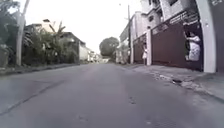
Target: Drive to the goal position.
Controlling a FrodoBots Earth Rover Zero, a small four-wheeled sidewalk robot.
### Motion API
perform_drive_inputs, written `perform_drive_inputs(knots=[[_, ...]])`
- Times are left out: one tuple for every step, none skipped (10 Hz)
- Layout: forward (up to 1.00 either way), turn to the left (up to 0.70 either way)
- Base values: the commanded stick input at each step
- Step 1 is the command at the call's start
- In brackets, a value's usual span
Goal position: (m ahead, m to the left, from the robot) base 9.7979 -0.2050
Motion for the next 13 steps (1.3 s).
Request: perform_drive_inputs(knots=[[1.0, -0.4], [1.0, -0.4], [1.0, -0.3], [1.0, 0.0], [1.0, 0.0], [1.0, 0.0], [1.0, 0.0], [1.0, 0.0], [1.0, 0.0], [1.0, 0.0], [1.0, 0.0], [1.0, 0.0], [1.0, 0.0]])
